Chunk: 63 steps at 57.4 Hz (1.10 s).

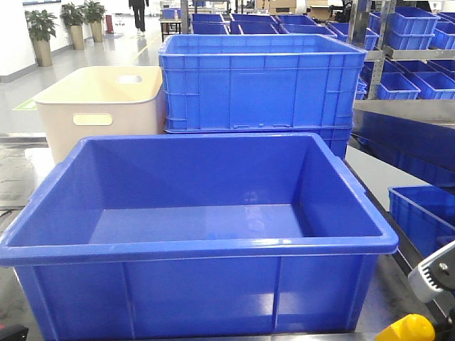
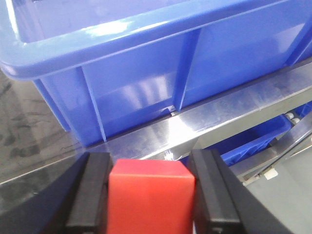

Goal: Pick red and yellow blocks into blue bin
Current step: 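Move the right gripper over the blue bin and release the yellow brick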

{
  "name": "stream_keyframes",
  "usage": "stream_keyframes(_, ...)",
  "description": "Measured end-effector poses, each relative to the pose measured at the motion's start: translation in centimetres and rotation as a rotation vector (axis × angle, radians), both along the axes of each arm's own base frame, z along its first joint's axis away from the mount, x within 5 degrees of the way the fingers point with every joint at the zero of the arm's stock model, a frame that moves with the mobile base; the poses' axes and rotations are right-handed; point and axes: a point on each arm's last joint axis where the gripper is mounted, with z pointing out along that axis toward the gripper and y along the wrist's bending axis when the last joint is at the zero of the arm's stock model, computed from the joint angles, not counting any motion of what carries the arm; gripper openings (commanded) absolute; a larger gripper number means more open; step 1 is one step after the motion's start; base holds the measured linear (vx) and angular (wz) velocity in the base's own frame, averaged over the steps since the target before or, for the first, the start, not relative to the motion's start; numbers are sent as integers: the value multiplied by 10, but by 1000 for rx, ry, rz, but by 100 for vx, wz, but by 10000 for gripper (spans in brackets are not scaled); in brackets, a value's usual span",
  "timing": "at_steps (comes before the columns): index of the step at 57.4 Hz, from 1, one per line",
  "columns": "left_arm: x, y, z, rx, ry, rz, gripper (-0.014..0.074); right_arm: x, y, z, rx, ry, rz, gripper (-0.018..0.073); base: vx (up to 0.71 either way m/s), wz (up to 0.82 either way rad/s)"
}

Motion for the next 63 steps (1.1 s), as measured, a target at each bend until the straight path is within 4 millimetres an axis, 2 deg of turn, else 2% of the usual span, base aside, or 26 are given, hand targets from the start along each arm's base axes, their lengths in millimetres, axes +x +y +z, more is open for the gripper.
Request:
stream_keyframes(47,0,0,0,0,0,0,270,3,0,4,12,-38,-8,258,0,0)
stream_keyframes(53,0,0,0,0,0,0,270,6,3,21,56,-100,-14,258,0,0)
stream_keyframes(63,0,0,0,0,0,0,270,17,9,72,151,-252,-9,258,0,0)
